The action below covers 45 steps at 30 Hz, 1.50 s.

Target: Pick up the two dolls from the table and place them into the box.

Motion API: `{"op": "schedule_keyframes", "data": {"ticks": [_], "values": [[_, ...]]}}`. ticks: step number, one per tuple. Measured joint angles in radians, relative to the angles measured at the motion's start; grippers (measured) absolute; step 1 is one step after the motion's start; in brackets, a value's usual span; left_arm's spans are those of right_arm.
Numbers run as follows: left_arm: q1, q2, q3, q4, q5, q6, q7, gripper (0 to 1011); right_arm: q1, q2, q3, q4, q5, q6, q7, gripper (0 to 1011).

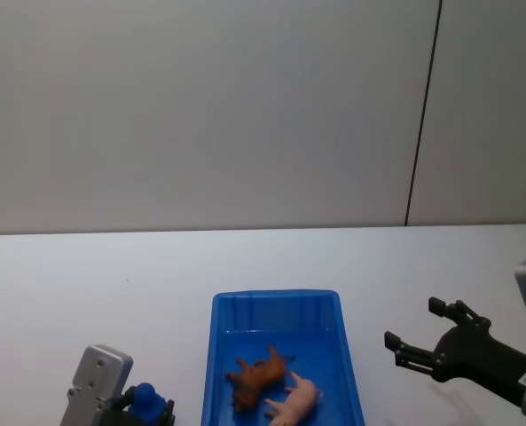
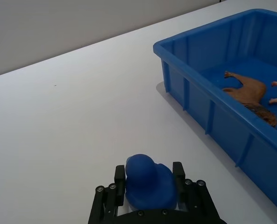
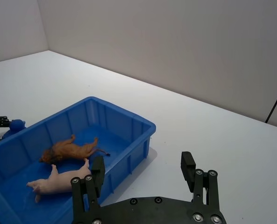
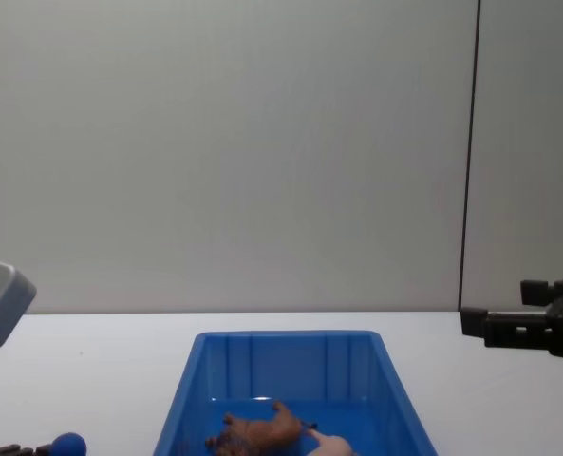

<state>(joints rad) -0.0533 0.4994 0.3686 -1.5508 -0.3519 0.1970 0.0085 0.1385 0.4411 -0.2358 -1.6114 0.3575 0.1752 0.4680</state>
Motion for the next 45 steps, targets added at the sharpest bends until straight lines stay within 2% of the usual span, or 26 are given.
{"op": "schedule_keyframes", "data": {"ticks": [4, 9, 17, 25, 32, 38, 39, 43, 45], "values": [[-0.002, -0.002, -0.002, 0.002, -0.001, -0.002, 0.0, 547, 0.0, 0.0, 0.0, 0.0, 0.0, 0.0, 0.0, 1001], [-0.008, -0.005, -0.008, -0.006, 0.006, -0.005, 0.003, 503, 0.0, 0.0, 0.0, 0.0, 0.0, 0.0, 0.0, 1001], [-0.029, -0.013, -0.015, -0.043, 0.045, -0.01, 0.009, 447, 0.0, 0.0, 0.0, 0.0, 0.0, 0.0, 0.0, 1001], [-0.077, -0.048, -0.011, -0.067, 0.103, -0.021, -0.025, 399, 0.0, 0.0, 0.0, 0.0, 0.0, 0.0, 0.0, 1001], [-0.132, -0.101, 0.01, -0.058, 0.155, -0.035, -0.089, 358, 0.0, 0.0, 0.0, 0.0, 0.0, 0.0, 0.0, 1001], [-0.172, -0.144, 0.029, -0.037, 0.188, -0.047, -0.143, 563, 0.0, 0.0, 0.0, 0.0, 0.0, 0.0, 0.0, 1001], [-0.177, -0.15, 0.032, -0.033, 0.191, -0.048, -0.148, 563, 0.0, 0.0, 0.0, 0.0, 0.0, 0.0, 0.0, 1001], [-0.198, -0.17, 0.04, -0.019, 0.206, -0.054, -0.176, 738, 0.0, 0.0, 0.0, 0.0, 0.0, 0.0, 0.0, 1001], [-0.207, -0.179, 0.043, -0.014, 0.212, -0.058, -0.19, 781, 0.0, 0.0, 0.0, 0.0, 0.0, 0.0, 0.0, 1001]]}}
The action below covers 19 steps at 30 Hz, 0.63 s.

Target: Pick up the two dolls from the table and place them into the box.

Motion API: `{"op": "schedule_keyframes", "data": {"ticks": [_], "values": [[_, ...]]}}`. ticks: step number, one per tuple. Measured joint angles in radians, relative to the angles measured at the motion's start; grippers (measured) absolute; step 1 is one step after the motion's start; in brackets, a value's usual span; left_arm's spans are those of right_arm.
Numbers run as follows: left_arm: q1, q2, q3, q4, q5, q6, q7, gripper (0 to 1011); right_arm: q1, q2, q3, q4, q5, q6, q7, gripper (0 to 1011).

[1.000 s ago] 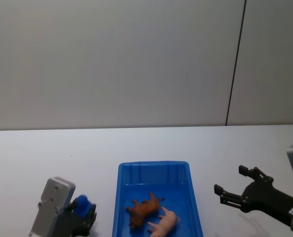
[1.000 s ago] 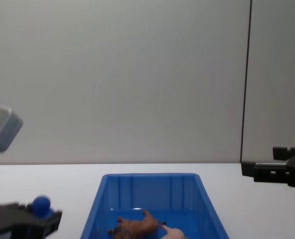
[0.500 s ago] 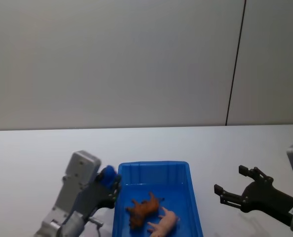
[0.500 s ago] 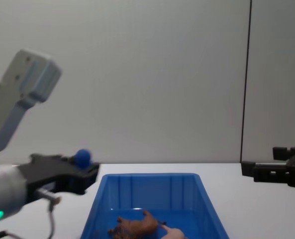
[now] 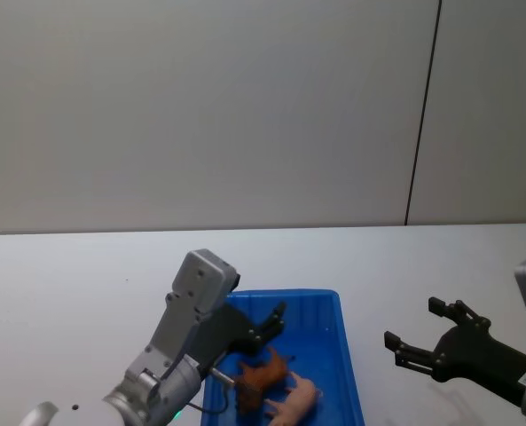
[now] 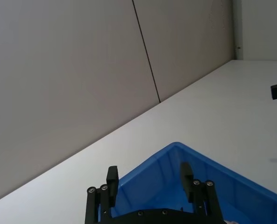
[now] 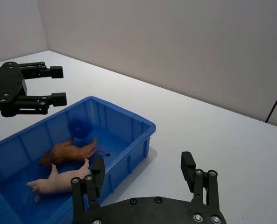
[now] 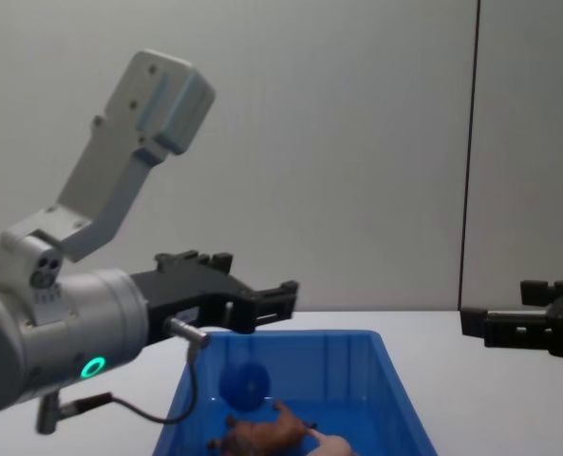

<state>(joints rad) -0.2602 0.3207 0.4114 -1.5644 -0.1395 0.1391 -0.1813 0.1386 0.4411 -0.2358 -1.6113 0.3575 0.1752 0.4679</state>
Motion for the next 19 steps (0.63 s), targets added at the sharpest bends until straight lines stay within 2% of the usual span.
{"op": "schedule_keyframes", "data": {"ticks": [6, 9, 19], "values": [[-0.017, -0.015, 0.003, 0.012, 0.008, -0.016, -0.028, 958, 0.0, 0.0, 0.0, 0.0, 0.0, 0.0, 0.0, 1001], [-0.021, -0.016, 0.002, 0.015, 0.007, -0.03, -0.037, 1000, 0.0, 0.0, 0.0, 0.0, 0.0, 0.0, 0.0, 1001], [-0.023, -0.011, -0.009, 0.015, -0.01, -0.074, -0.05, 1002, 0.0, 0.0, 0.0, 0.0, 0.0, 0.0, 0.0, 1001]]}}
